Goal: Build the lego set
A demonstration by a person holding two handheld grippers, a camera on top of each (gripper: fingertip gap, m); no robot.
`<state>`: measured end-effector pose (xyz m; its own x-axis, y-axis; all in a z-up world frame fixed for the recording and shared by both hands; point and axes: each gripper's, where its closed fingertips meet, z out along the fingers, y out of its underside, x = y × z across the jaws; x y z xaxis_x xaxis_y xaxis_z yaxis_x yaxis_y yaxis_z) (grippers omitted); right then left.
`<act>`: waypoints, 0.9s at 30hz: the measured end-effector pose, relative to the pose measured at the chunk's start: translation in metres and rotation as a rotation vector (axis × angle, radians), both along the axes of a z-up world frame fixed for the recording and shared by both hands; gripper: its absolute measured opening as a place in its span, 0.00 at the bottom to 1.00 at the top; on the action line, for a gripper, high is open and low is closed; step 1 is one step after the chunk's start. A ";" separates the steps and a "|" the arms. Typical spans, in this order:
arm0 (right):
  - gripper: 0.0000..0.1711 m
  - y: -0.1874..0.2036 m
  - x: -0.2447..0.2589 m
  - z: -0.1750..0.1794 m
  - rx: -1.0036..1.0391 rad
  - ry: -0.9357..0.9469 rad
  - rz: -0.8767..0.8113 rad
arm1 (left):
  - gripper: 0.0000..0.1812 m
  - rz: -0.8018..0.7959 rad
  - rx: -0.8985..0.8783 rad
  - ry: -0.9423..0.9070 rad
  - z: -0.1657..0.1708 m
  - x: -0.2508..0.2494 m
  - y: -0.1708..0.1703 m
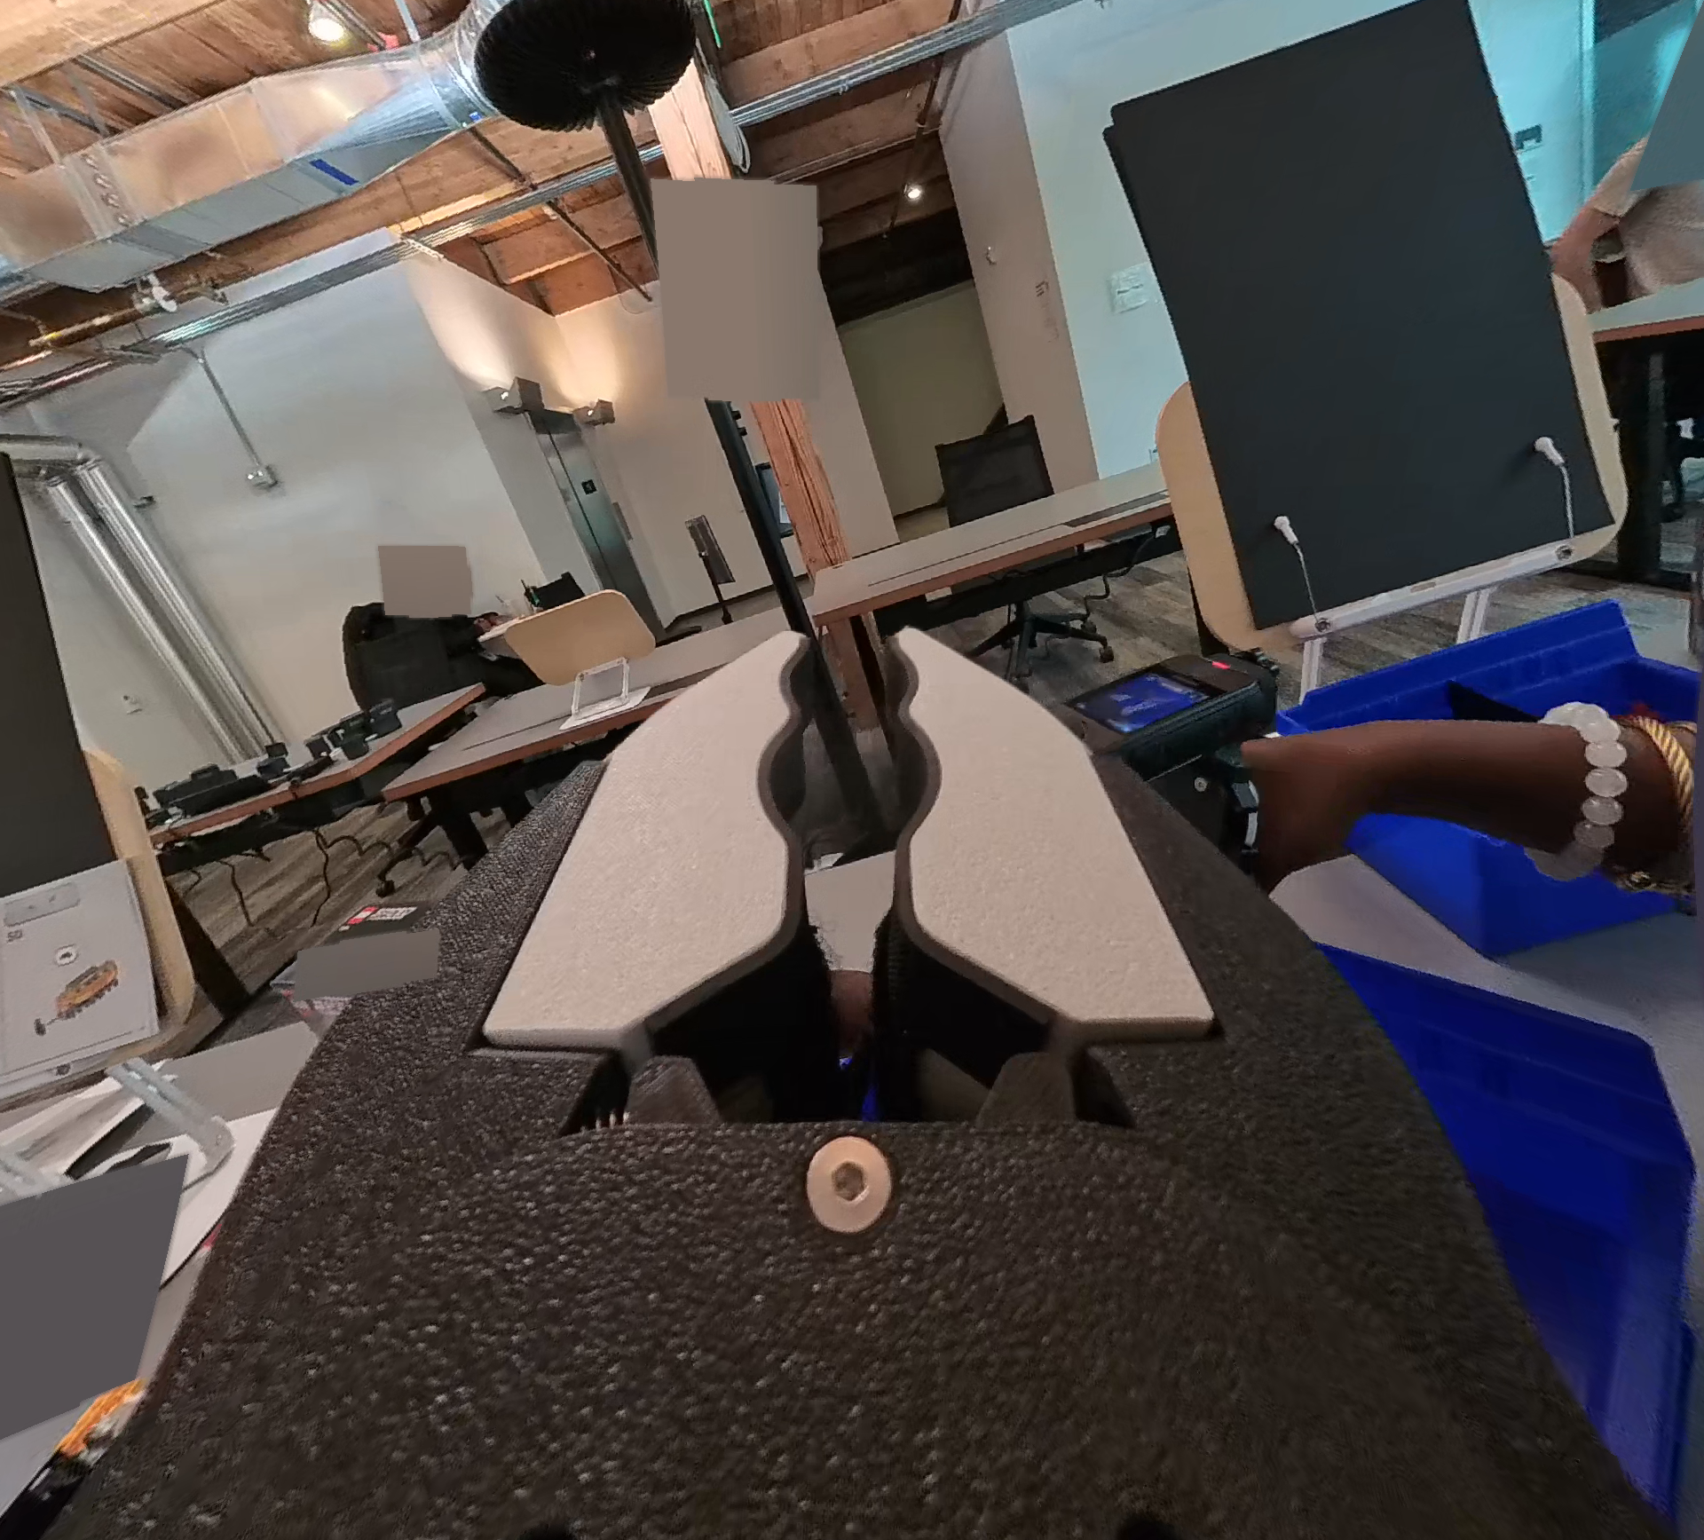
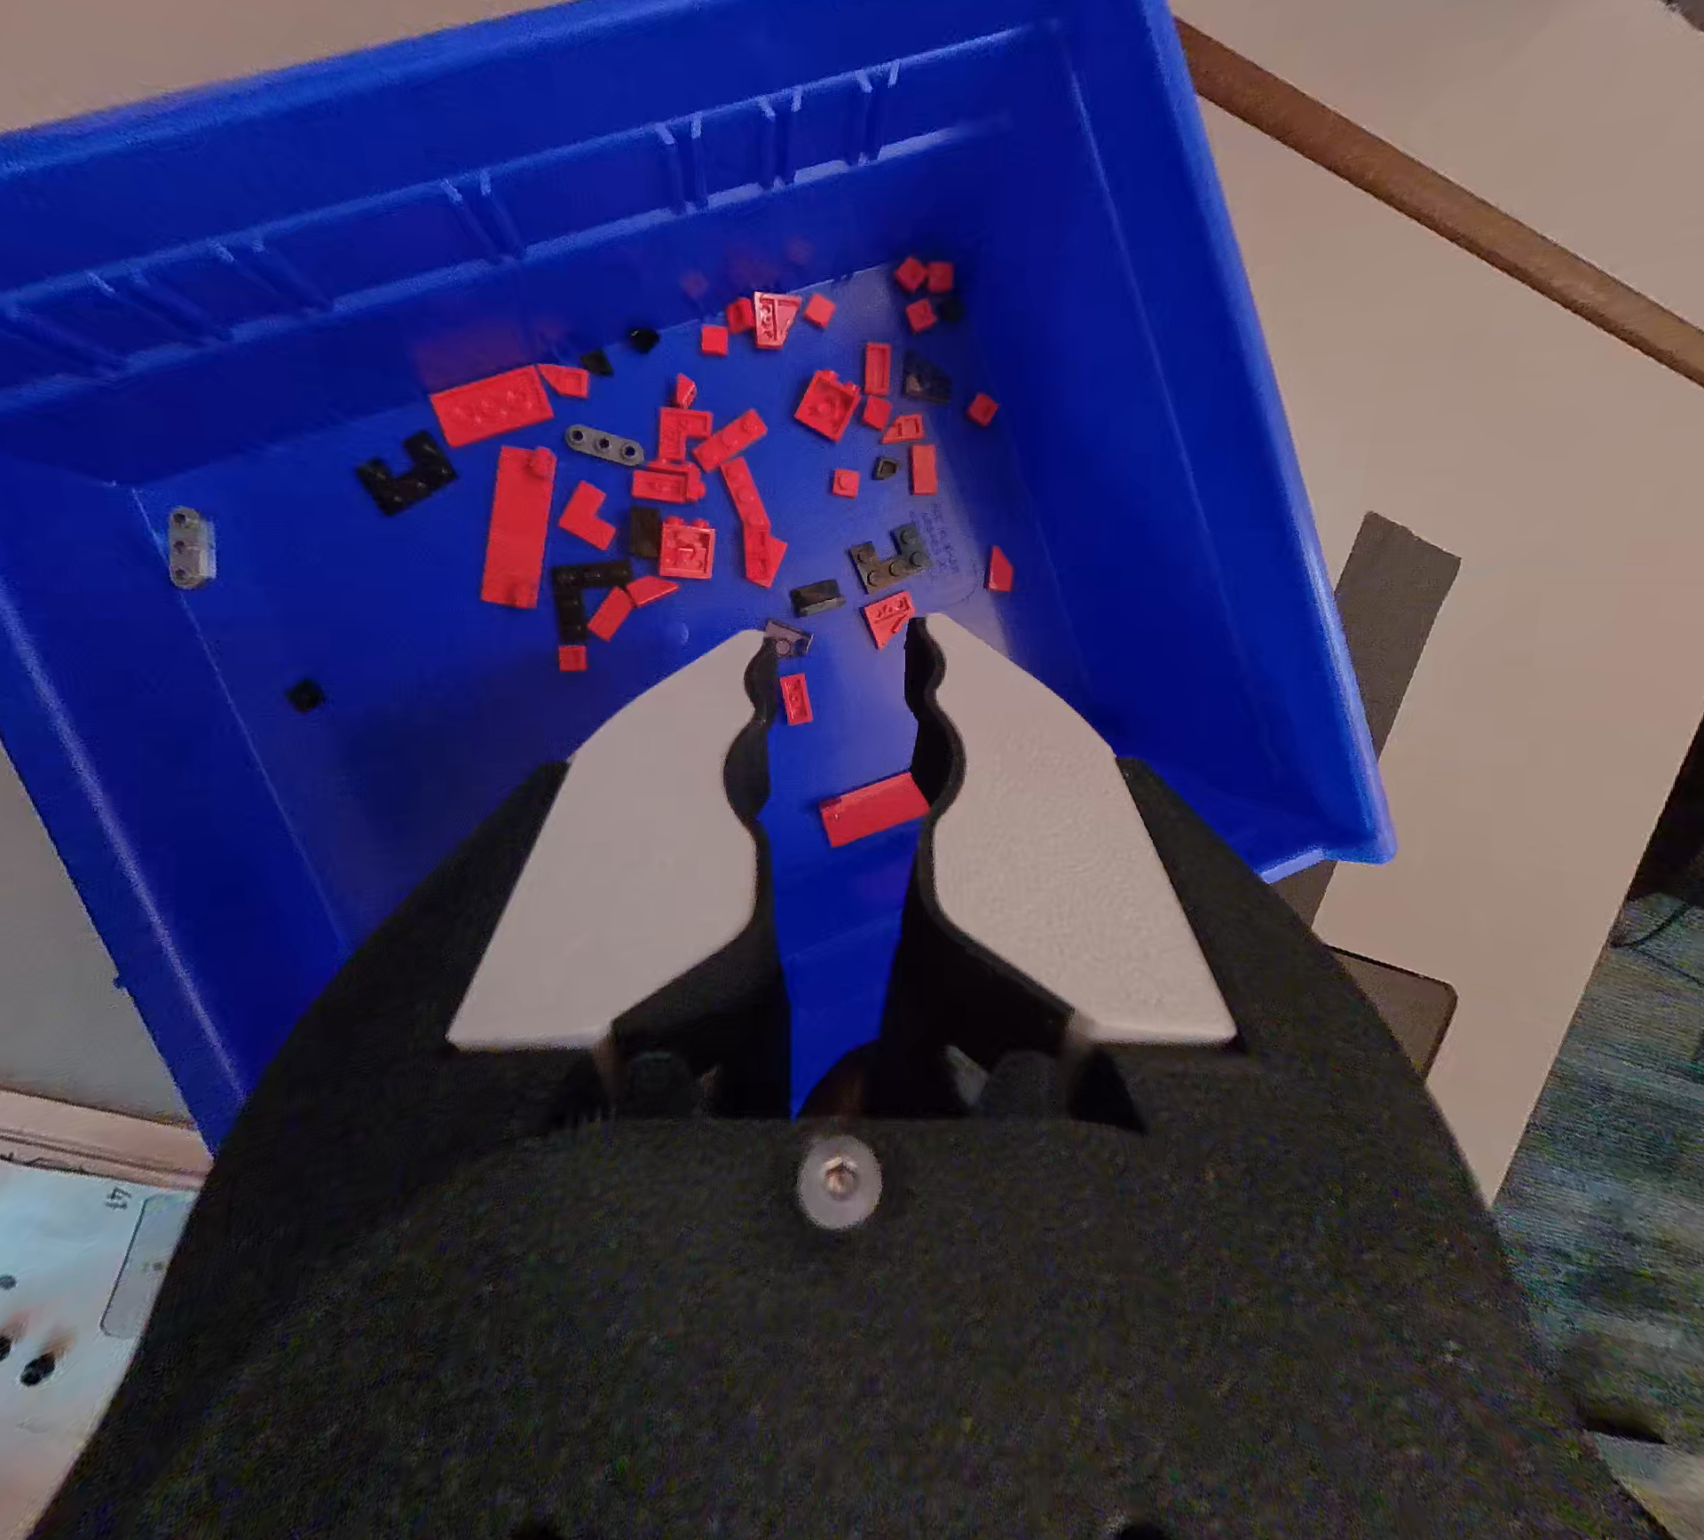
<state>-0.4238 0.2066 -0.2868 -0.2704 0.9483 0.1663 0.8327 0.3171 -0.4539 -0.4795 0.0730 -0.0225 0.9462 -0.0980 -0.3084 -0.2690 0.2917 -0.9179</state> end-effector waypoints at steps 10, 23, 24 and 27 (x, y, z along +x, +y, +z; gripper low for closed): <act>0.26 -0.019 -0.002 -0.003 -0.045 -0.042 0.096 | 0.08 0.023 -0.018 0.013 -0.003 -0.002 0.003; 0.14 -0.066 0.139 0.075 0.135 0.067 -0.169 | 0.09 0.011 -0.030 0.057 -0.004 0.014 0.008; 0.11 -0.077 0.165 0.072 0.130 0.058 -0.209 | 0.09 0.006 -0.037 0.068 -0.004 0.018 0.010; 0.00 -0.116 0.248 0.062 0.093 0.049 -0.333 | 0.09 0.005 -0.052 0.112 -0.006 0.031 0.016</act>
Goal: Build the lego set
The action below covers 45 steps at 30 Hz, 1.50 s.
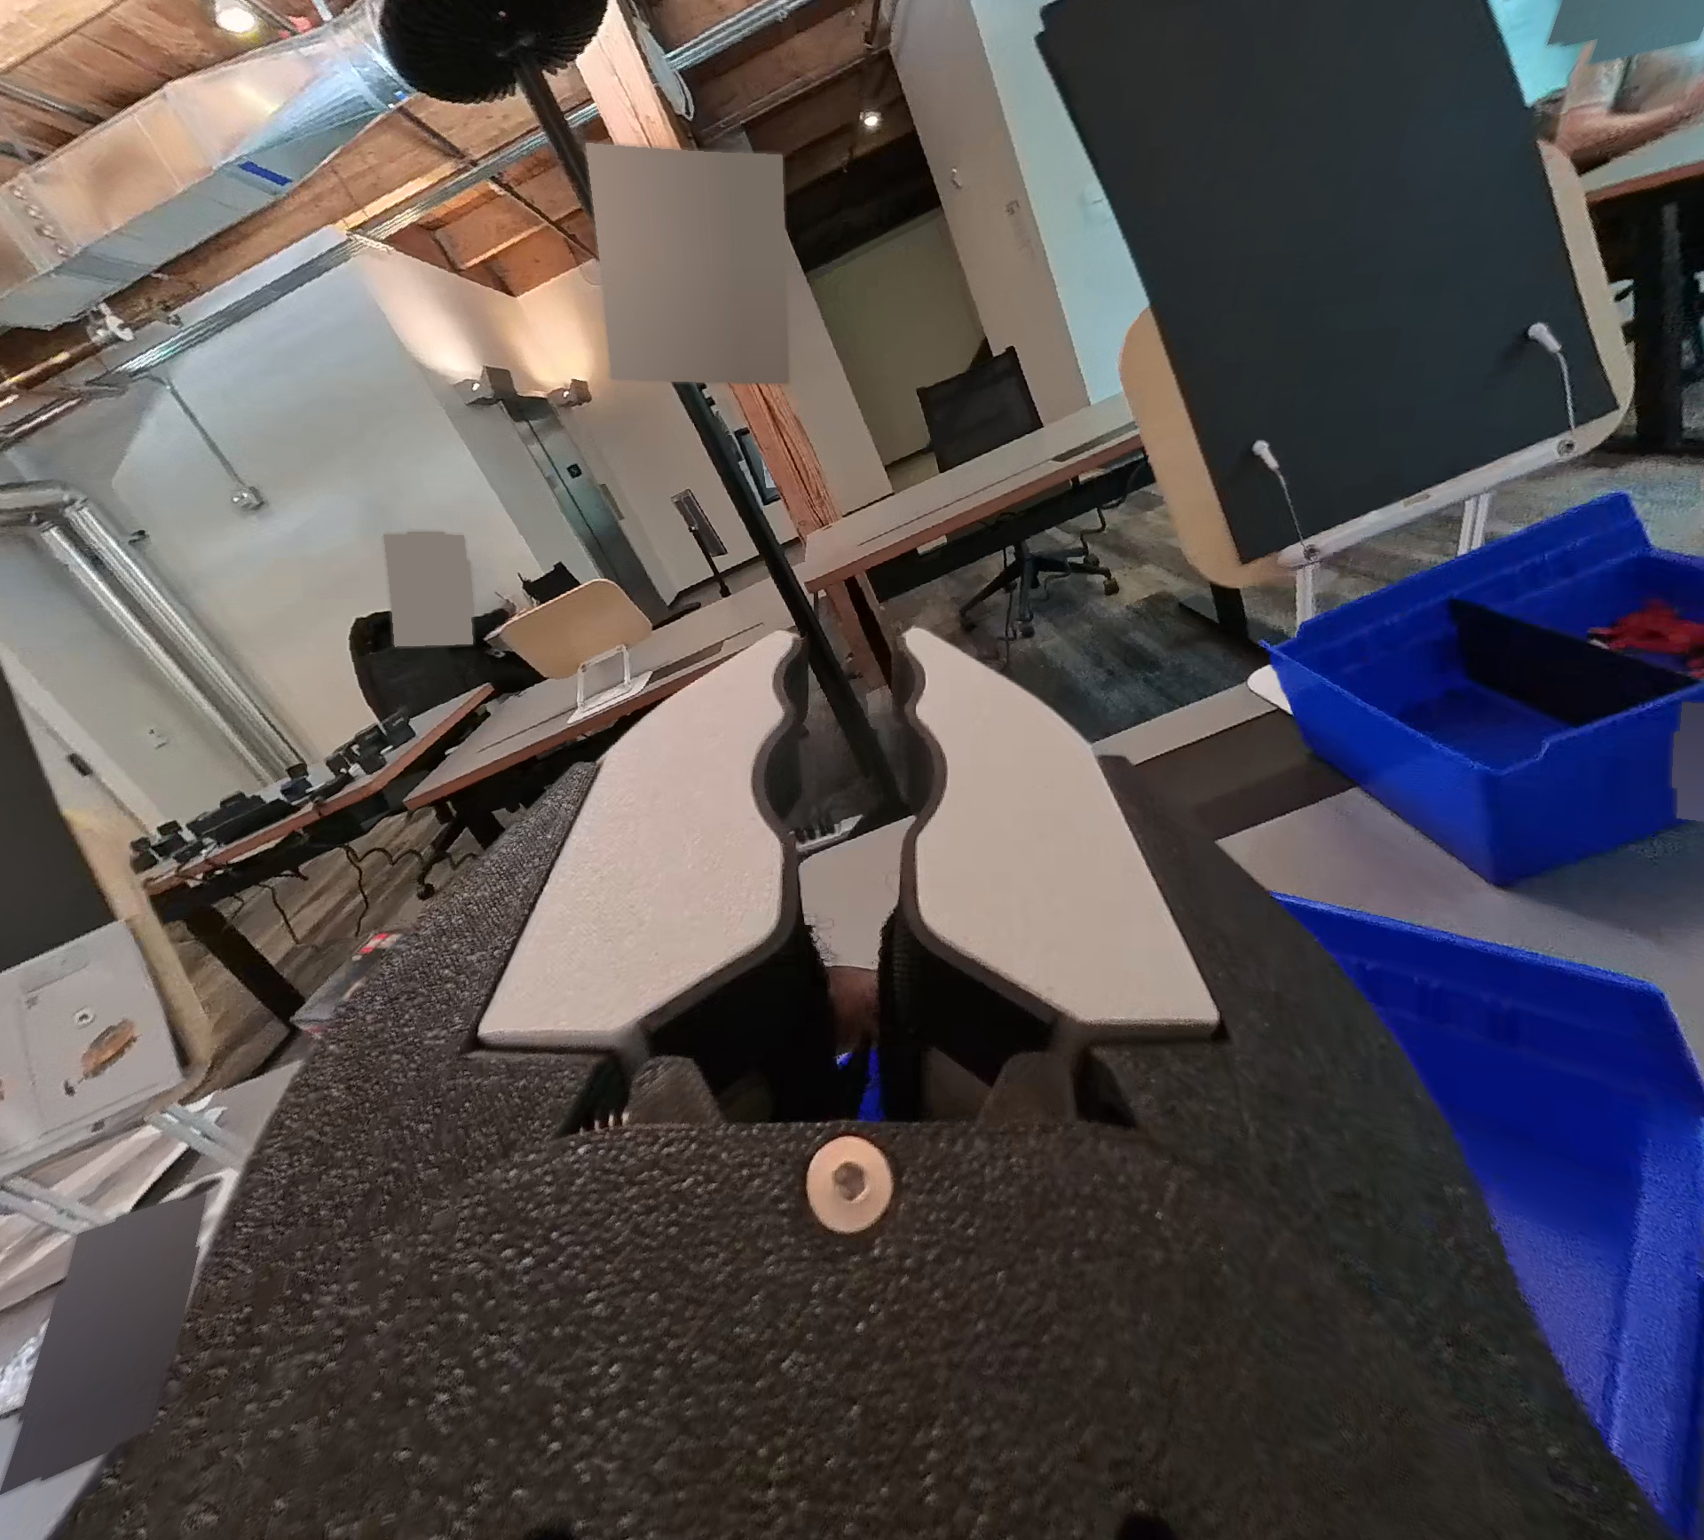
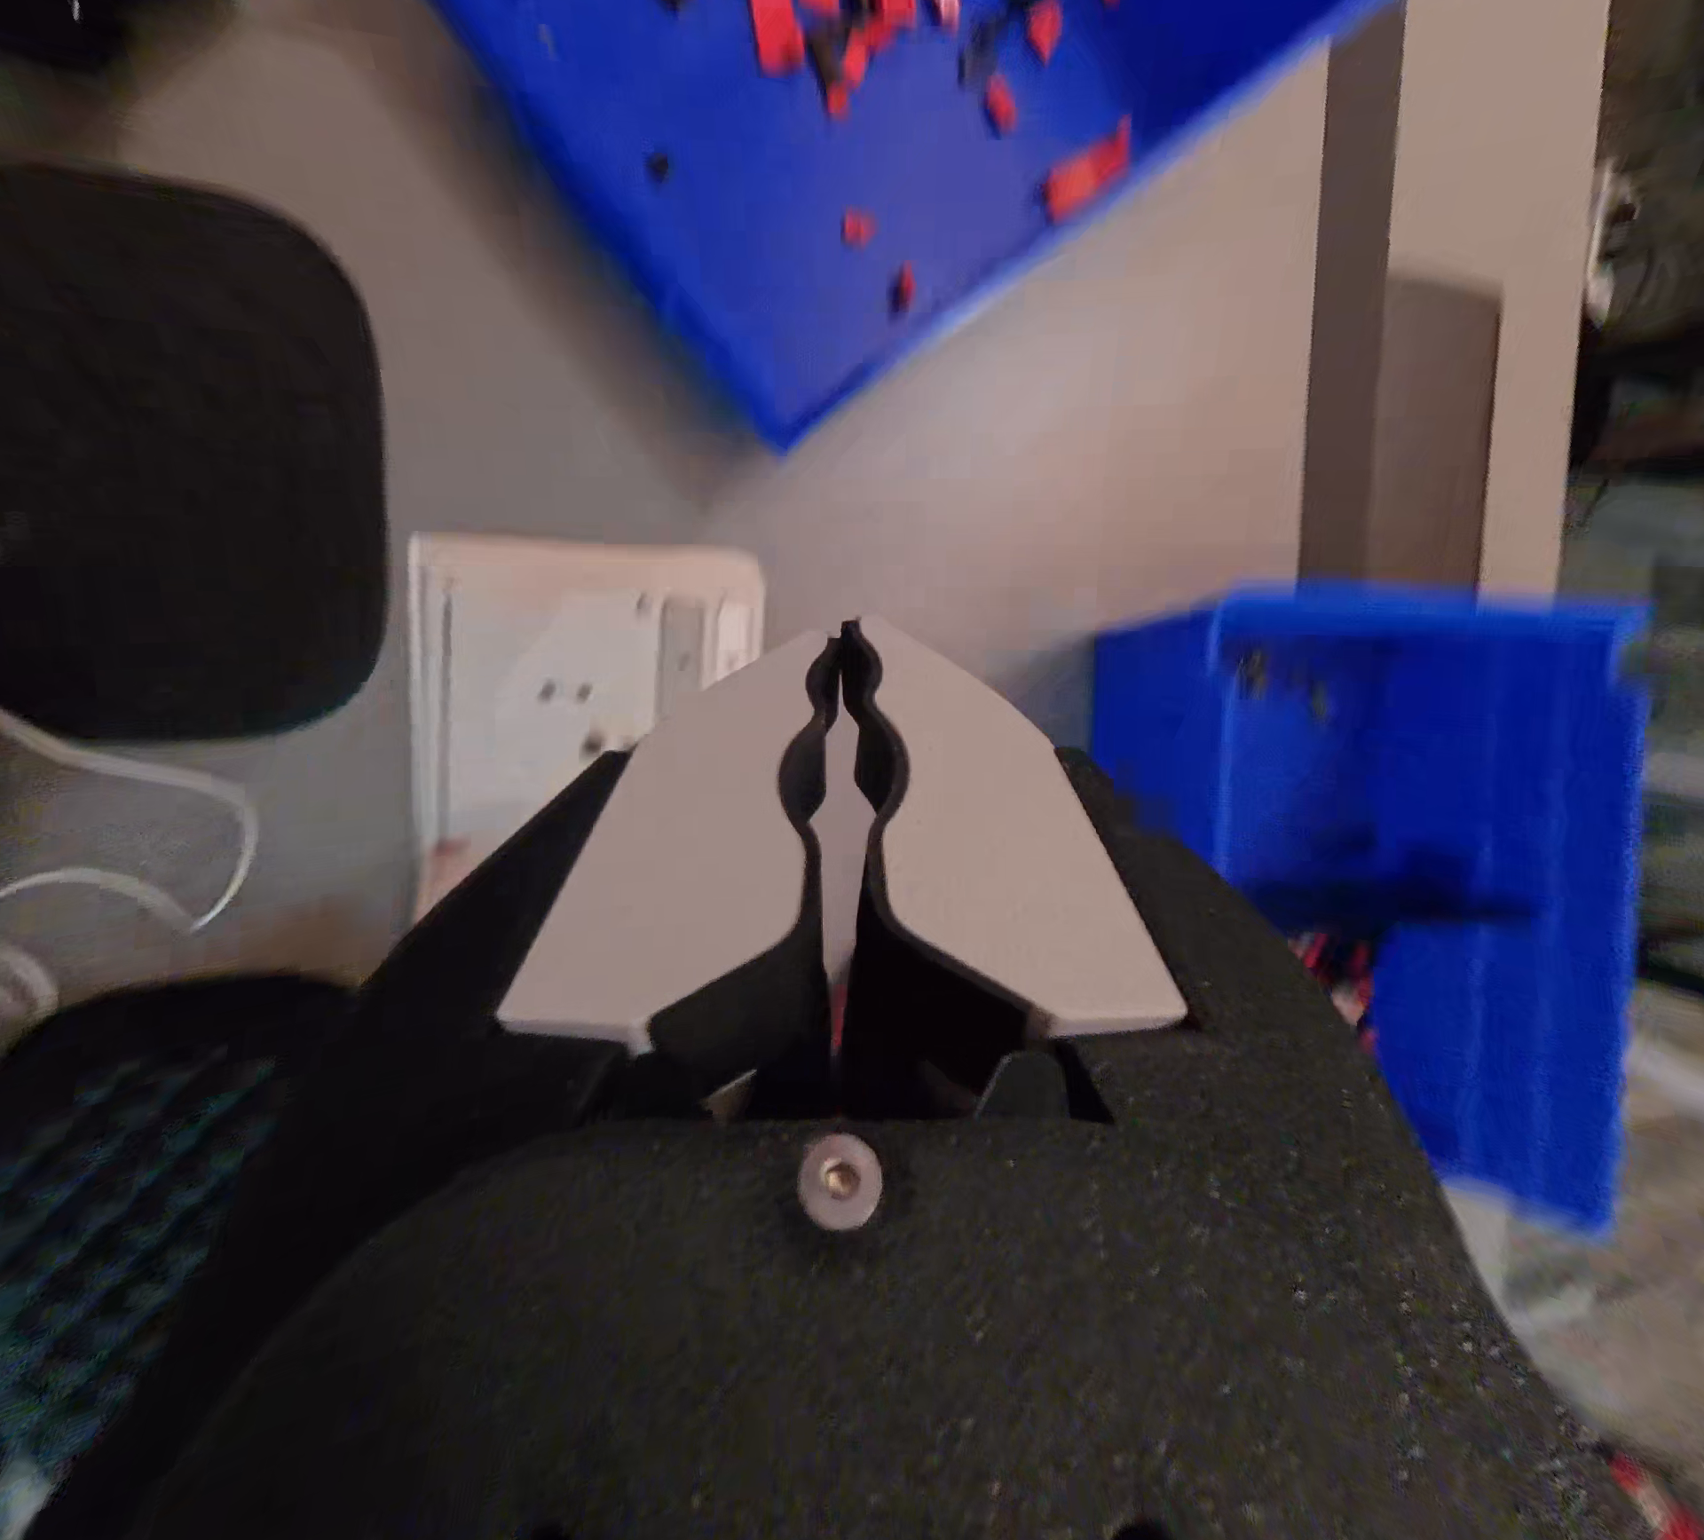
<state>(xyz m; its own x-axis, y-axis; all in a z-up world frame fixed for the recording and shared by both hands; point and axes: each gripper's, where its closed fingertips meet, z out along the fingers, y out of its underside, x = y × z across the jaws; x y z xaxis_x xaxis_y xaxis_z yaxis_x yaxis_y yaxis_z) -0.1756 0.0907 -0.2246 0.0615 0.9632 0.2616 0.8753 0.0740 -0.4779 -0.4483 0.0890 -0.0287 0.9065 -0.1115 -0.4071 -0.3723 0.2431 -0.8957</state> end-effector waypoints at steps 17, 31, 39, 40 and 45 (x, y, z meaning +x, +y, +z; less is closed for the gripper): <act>0.31 -0.169 0.419 0.009 0.091 0.528 -0.995 | 0.36 -1.160 -0.023 -0.046 -0.013 0.294 -0.076; 0.19 -0.220 0.498 -0.078 -0.167 0.355 -0.808 | 0.46 -0.986 -0.253 0.127 -0.121 0.373 -0.072; 0.09 -0.211 0.487 -0.090 -0.077 0.292 -0.721 | 0.42 -0.919 -0.318 0.142 -0.153 0.379 -0.058; 0.09 -0.211 0.485 -0.090 -0.073 0.285 -0.712 | 0.42 -0.919 -0.317 0.130 -0.153 0.378 -0.057; 0.08 -0.211 0.474 -0.091 -0.070 0.258 -0.697 | 0.40 -0.880 -0.332 0.084 -0.161 0.368 -0.048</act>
